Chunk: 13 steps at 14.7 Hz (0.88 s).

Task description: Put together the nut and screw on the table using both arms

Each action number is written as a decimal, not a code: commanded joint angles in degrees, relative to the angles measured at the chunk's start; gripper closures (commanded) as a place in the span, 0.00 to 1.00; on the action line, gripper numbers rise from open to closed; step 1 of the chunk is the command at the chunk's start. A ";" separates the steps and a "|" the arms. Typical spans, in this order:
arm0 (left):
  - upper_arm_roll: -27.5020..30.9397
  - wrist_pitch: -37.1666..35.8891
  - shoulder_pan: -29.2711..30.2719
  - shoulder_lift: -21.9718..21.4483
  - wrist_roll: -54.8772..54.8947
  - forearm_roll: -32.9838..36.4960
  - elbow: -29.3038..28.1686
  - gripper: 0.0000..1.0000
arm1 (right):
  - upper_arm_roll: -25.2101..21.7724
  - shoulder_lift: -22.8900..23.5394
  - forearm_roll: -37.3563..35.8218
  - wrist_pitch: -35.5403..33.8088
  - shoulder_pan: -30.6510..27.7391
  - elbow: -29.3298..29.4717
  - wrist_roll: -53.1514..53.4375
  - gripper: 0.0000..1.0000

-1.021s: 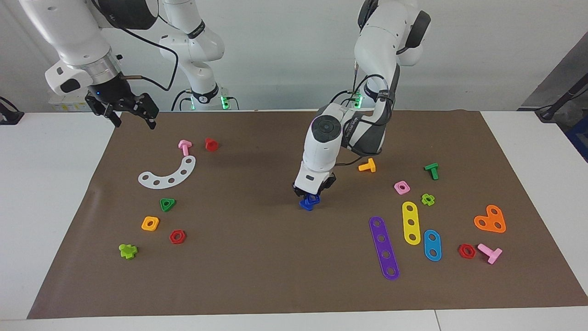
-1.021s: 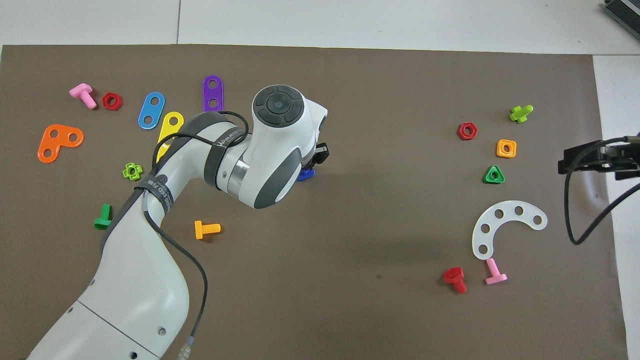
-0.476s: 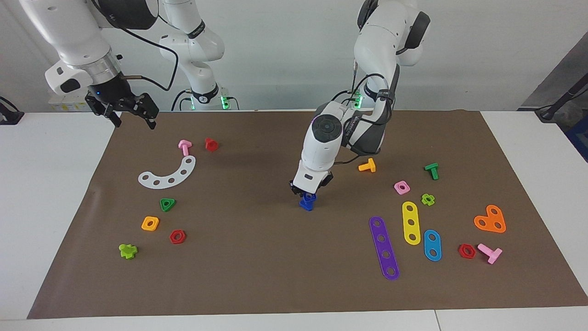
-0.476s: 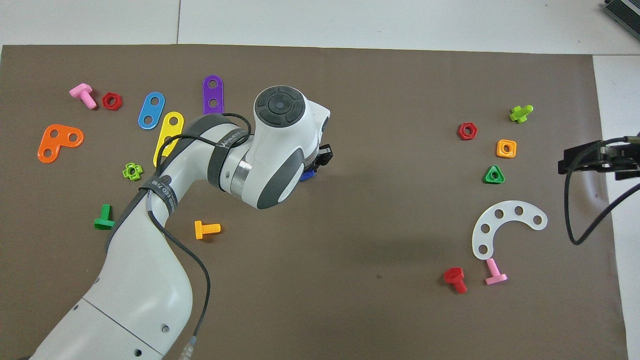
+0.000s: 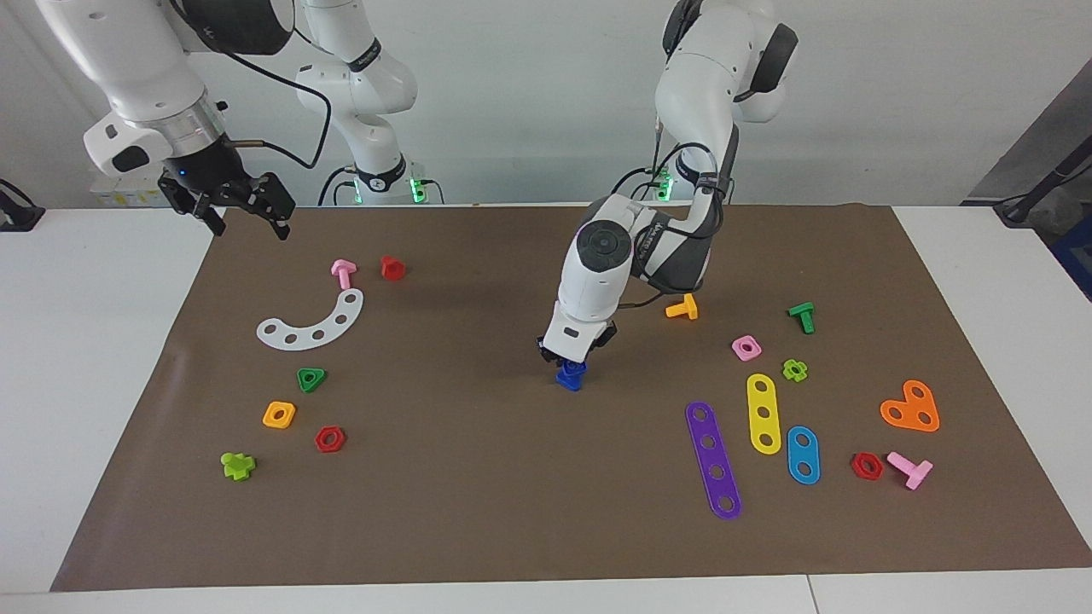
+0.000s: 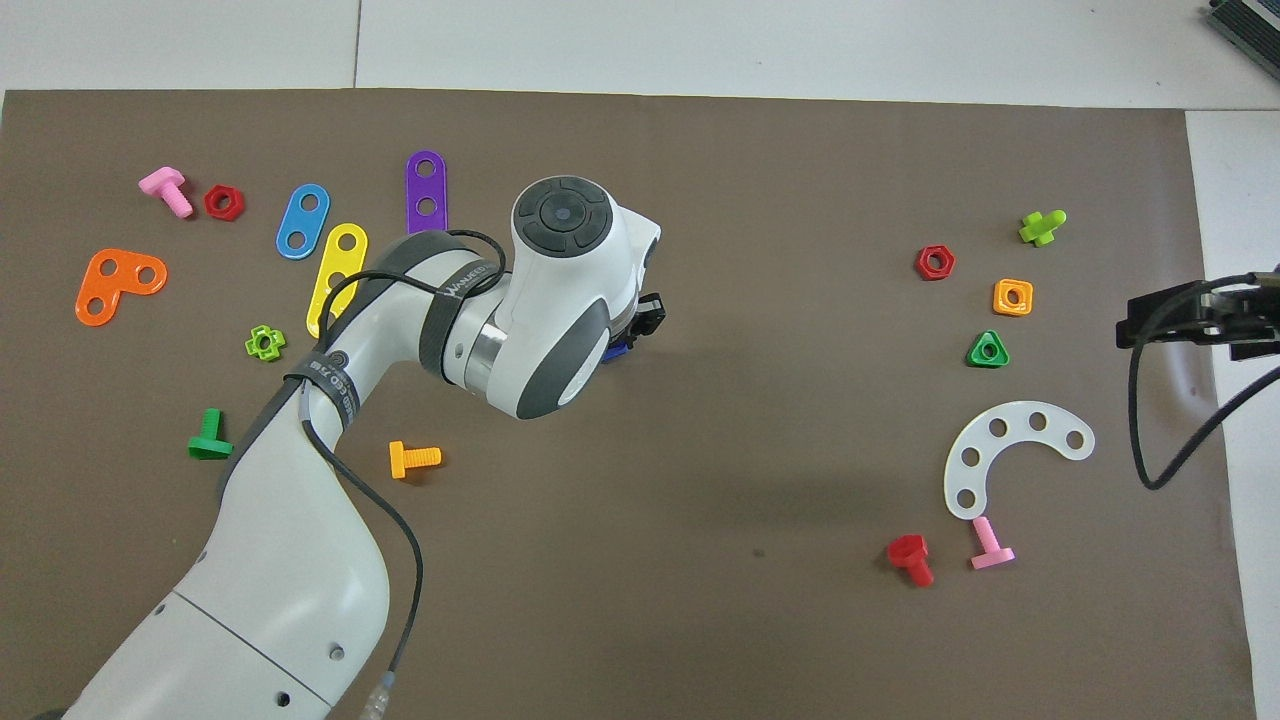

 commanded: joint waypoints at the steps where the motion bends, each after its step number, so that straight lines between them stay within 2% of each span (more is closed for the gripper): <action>1: 0.73 3.46 -0.77 -1.00 -0.47 -0.95 -3.40 0.81 | -0.15 -0.86 0.66 -0.64 -0.07 -0.71 -0.23 0.00; 5: 0.73 4.69 -0.86 -1.35 -0.47 -0.95 -4.72 0.80 | -0.15 -0.86 0.66 -0.64 -0.07 -0.71 -0.23 0.00; 6: 0.73 4.87 -0.86 -1.35 -0.55 -0.86 -4.81 0.77 | -0.15 -0.86 0.66 -0.64 0.02 -0.71 -0.23 0.00; 8: 0.82 4.87 -0.94 -1.35 -0.55 -0.95 -4.55 0.52 | -0.15 -0.86 0.66 -0.64 0.02 -0.71 -0.23 0.00; 9: 0.82 4.87 -0.95 -1.35 -0.55 -0.78 -4.46 0.29 | -0.15 -0.86 0.66 -0.64 -0.07 -0.71 -0.23 0.00; 10: 0.82 4.70 -1.03 -1.35 -0.64 -0.69 -4.38 0.12 | -0.15 -0.86 0.66 -0.64 0.02 -0.71 -0.23 0.00; 12: 0.82 3.82 -1.21 -1.35 -0.73 -0.69 -3.59 0.00 | -0.15 -0.86 0.66 -0.64 -0.07 -0.71 -0.23 0.00; 13: 0.82 3.30 -1.21 -1.35 -0.73 -0.77 -3.06 0.00 | -0.15 -0.86 0.66 -0.64 -0.07 -0.71 -0.23 0.00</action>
